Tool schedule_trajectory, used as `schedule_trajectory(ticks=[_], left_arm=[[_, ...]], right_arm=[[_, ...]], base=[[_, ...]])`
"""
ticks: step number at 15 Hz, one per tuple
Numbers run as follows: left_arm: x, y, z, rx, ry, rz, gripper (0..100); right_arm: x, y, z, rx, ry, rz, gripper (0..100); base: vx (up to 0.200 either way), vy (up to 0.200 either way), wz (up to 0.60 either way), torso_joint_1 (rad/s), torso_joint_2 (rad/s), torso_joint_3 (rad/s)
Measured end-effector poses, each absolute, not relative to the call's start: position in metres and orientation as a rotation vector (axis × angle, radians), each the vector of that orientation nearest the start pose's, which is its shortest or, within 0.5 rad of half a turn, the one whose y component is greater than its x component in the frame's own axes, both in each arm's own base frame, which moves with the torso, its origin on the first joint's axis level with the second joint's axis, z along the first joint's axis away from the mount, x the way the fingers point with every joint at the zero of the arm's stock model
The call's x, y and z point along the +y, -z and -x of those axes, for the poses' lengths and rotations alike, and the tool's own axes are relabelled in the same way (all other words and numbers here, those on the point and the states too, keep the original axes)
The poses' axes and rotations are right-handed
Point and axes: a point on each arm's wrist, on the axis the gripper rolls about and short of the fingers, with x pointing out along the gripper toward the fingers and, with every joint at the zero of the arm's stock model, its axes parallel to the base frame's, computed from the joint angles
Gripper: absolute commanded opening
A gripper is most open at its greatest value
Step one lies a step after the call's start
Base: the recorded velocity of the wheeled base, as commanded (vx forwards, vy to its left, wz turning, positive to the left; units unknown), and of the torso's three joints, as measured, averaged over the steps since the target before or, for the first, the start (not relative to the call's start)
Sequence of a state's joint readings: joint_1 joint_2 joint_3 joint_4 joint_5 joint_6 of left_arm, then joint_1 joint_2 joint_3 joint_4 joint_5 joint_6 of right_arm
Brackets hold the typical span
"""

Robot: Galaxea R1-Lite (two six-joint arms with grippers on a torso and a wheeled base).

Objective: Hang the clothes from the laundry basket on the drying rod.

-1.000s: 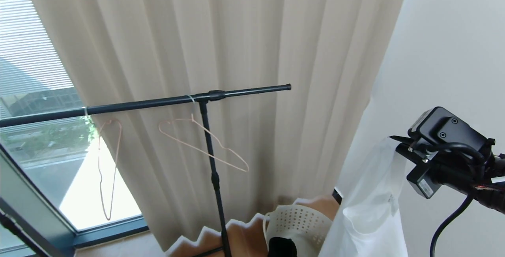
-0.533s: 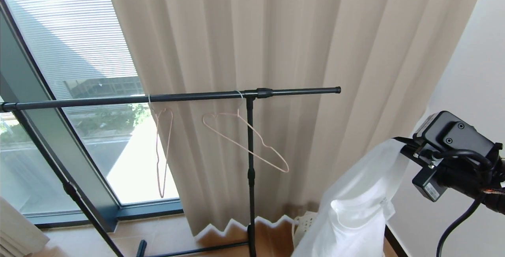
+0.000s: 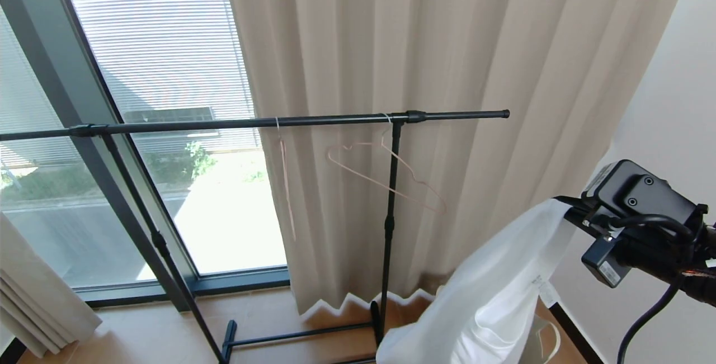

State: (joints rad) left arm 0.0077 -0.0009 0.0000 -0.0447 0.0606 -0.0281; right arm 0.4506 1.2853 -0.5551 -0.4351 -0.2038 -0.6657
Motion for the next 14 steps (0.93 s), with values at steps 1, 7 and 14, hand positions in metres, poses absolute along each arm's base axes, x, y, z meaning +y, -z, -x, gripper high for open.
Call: schedule_trajectory(ticks=[1,7,14], left_arm=[[0.0012,-0.0800,0.0230,-0.046,-0.068,0.029,100],[0.0012,-0.0799,0.0230,-0.046,-0.067,0.030,100],[0.0012,-0.0798,0.0230,-0.045,-0.067,0.030,100]], right_arm=[[0.0801,-0.1981,-0.1763,0.188,-0.330,0.752,0],[0.0803,-0.1972,-0.1762,0.191,-0.332,0.754,0],[0.0809,-0.1964,-0.1779,0.196,-0.332,0.755,0]], base=[[0.000,0.000,0.00,0.000,0.00,0.000],[0.033,0.000,0.00,0.000,0.00,0.002],[0.114,0.057,0.00,-0.001,0.00,0.001]])
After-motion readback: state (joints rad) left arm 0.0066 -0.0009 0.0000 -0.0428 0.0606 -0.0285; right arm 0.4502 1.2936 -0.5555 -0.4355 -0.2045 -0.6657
